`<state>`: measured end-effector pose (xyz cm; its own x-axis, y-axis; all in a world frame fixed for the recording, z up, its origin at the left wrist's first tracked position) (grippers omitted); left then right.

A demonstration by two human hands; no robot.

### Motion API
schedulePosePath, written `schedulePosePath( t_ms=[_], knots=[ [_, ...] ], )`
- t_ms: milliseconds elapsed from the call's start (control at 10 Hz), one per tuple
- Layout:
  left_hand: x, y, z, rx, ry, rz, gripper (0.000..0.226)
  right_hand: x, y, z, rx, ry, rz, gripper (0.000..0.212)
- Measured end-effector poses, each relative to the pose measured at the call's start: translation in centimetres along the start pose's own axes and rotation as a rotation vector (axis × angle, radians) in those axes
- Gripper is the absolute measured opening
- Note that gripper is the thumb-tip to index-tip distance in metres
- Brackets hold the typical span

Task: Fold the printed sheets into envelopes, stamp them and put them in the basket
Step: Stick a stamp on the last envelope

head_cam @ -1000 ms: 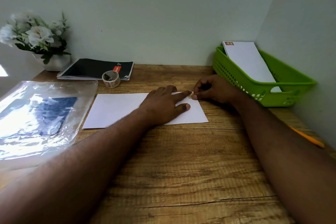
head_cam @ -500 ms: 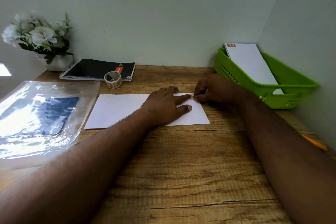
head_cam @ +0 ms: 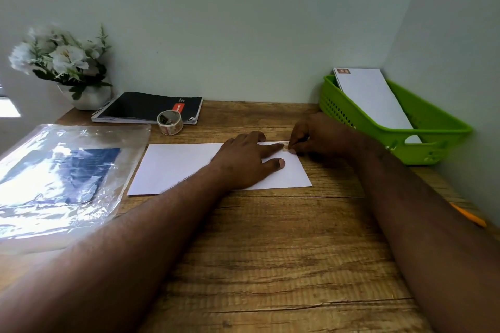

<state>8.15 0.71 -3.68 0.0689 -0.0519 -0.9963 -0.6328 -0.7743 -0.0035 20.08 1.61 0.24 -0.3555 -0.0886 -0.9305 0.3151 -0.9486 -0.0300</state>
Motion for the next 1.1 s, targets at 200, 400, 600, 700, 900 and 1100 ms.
schedulePosePath(
  t_ms=[200,400,600,700,900,1100],
  knots=[
    [0.08,-0.09,0.1,0.003,-0.007,-0.001,0.057,0.19,-0.12,0.01,0.025,0.043,-0.028,0.013],
    [0.02,-0.16,0.09,0.007,-0.011,-0.009,0.057,0.13,-0.11,-0.33,0.048,-0.026,0.0,0.011],
    [0.17,-0.21,0.08,0.003,-0.016,-0.004,0.057,0.07,-0.05,-0.72,0.048,-0.058,-0.007,0.012],
    [0.13,-0.23,0.09,0.004,-0.018,-0.004,0.057,0.07,0.19,-0.56,0.038,-0.071,-0.034,0.014],
    [0.07,-0.17,-0.02,0.009,-0.02,-0.005,0.057,-0.01,0.19,-0.08,0.028,-0.045,-0.014,0.014],
    [0.08,-0.21,0.03,0.006,-0.023,-0.004,0.057,0.09,0.06,-0.48,0.063,-0.085,-0.002,0.01]
  ],
)
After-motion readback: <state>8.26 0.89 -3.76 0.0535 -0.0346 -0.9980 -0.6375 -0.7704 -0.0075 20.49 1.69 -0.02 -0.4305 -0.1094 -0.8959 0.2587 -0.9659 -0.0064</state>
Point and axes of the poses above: each hand's wrist, its own y-axis away from the middle knuckle, its own x-axis out of the palm, z = x × y, the point moved 9 cm from there along -y, towards the middle knuckle, and after that the axes turned 5 degrees about -y, right-handed, at the moved point
